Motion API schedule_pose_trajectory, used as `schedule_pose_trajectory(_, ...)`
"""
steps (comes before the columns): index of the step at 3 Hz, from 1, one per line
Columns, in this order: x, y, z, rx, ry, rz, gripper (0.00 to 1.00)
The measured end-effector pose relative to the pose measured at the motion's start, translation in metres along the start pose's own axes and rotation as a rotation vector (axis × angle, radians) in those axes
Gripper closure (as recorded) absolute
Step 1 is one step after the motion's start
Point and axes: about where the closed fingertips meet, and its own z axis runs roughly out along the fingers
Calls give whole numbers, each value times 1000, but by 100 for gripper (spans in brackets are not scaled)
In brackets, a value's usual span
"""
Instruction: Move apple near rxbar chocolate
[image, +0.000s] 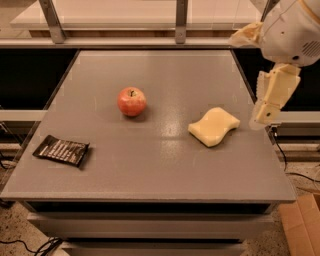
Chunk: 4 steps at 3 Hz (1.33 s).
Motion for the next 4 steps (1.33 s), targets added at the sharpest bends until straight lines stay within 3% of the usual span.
schedule_pose_trajectory(1,-28,-14,18,-45,-114,-108,0)
schedule_pose_trajectory(2,-28,-14,18,-45,-114,-108,0)
schedule_pose_trajectory(3,-43,-17,25,-33,-146,-181,0)
schedule_pose_trajectory(4,-75,-24,43,-21,-160,-310,0)
